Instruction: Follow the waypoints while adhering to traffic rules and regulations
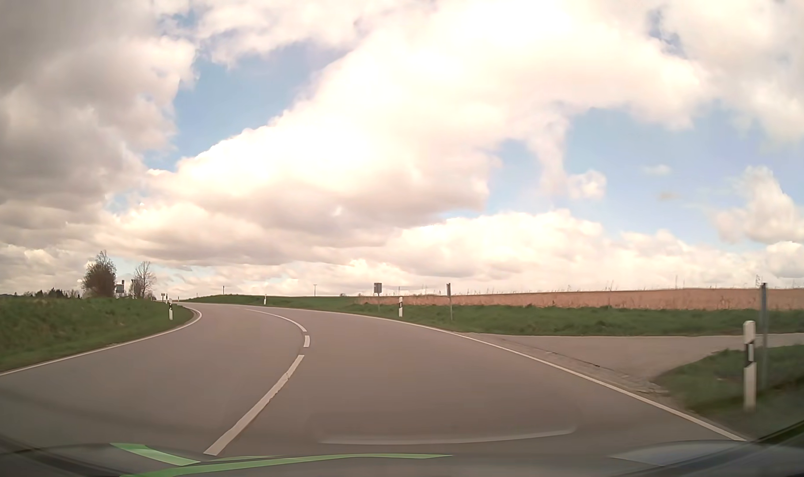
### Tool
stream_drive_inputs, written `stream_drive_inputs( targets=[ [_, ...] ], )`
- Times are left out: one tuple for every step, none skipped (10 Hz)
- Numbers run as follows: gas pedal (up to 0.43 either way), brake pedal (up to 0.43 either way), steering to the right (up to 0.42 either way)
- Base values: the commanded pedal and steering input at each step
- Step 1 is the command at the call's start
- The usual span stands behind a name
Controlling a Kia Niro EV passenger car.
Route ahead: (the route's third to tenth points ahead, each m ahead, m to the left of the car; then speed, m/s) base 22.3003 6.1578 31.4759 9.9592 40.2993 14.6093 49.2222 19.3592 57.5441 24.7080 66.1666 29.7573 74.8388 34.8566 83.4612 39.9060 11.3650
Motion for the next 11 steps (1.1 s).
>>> stream_drive_inputs(
  targets=[
    [0.358, 0.000, -0.041],
    [0.358, 0.000, -0.042],
    [0.358, 0.000, -0.045],
    [0.350, 0.000, -0.050],
    [0.350, 0.000, -0.056],
    [0.350, 0.000, -0.061],
    [0.339, 0.000, -0.065],
    [0.339, 0.000, -0.068],
    [0.339, 0.000, -0.067],
    [0.331, 0.000, -0.068],
    [0.331, 0.000, -0.068]
  ],
)
